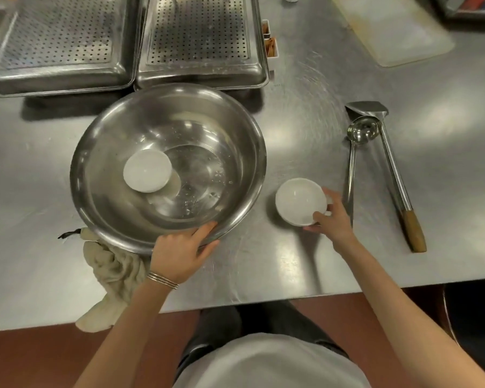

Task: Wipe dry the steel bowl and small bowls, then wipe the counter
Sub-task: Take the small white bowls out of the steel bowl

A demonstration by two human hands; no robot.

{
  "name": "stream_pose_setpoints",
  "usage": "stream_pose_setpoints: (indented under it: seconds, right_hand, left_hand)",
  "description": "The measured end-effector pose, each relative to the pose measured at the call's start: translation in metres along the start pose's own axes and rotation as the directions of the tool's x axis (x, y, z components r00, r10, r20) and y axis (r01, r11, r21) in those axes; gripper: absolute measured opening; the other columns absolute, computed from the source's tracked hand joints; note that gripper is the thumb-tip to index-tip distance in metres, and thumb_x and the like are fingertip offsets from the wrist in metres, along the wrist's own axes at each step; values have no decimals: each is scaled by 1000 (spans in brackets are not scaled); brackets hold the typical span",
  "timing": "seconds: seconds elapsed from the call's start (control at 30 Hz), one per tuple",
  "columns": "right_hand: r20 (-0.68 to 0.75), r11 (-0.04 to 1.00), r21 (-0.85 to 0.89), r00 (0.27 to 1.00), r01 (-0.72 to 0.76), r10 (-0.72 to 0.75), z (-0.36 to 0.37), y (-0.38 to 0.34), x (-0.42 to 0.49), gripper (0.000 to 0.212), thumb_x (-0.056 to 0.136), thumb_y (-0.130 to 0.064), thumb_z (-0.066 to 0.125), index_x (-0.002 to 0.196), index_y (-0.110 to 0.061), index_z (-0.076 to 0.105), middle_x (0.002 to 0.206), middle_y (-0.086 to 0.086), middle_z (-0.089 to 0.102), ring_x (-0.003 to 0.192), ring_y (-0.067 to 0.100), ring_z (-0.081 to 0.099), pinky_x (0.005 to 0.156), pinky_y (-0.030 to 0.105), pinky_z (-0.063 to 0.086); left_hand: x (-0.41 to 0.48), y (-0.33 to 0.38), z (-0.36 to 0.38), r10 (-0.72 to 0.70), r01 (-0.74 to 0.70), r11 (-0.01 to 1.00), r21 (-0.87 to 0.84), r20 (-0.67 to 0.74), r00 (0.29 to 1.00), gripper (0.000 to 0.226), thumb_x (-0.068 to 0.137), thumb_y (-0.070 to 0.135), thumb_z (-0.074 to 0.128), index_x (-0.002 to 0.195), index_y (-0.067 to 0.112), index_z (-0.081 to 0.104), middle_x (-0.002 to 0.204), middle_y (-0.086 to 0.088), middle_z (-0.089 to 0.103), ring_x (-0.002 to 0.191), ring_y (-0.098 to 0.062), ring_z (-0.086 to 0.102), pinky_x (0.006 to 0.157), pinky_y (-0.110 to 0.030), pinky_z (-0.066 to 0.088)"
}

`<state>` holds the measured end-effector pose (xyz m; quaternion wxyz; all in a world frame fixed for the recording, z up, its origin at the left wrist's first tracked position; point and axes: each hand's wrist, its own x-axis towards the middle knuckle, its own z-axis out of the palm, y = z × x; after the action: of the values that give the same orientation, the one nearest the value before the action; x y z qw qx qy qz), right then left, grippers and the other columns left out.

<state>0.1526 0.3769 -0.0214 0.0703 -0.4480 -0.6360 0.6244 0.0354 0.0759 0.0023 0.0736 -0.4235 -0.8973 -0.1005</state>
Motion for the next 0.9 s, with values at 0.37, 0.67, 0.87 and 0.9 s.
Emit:
stream_pose_setpoints:
  seconds: [0.37,0.67,0.87,0.9]
  right_hand:
    - [40,967,-233,995,101,-94,8,1,4,67,83,6,59,140,-18,33,134,20,40,107,26,45,73,46,53]
    - [210,598,-590,818,542,-535,25,-58,-24,48,89,-19,61,133,-7,45,129,17,49,114,31,51,93,27,35]
    - [441,490,-435,653,755,-615,125,-100,-48,41,89,-19,61,127,-10,51,117,8,54,99,10,54,90,25,44]
    - [473,510,-416,658,753,-586,145,-101,-48,42,89,-20,61,129,-11,49,117,8,54,99,11,54,90,29,46]
  left_hand:
    - [-8,-1,-4,25,-28,999,-28,-120,992,36,88,44,46,101,20,69,68,7,68,53,-14,61,45,-23,42]
    - [-46,-59,-25,61,-62,997,-52,-23,998,39,88,48,47,95,17,69,79,6,68,72,-14,64,73,-30,45]
    - [-43,-116,-37,161,-157,986,-61,64,985,39,88,53,44,96,23,67,90,6,67,86,-13,59,88,-33,40]
    - [-40,-127,-40,148,-144,987,-70,57,987,41,89,54,42,98,23,67,92,6,68,89,-14,59,91,-34,39]
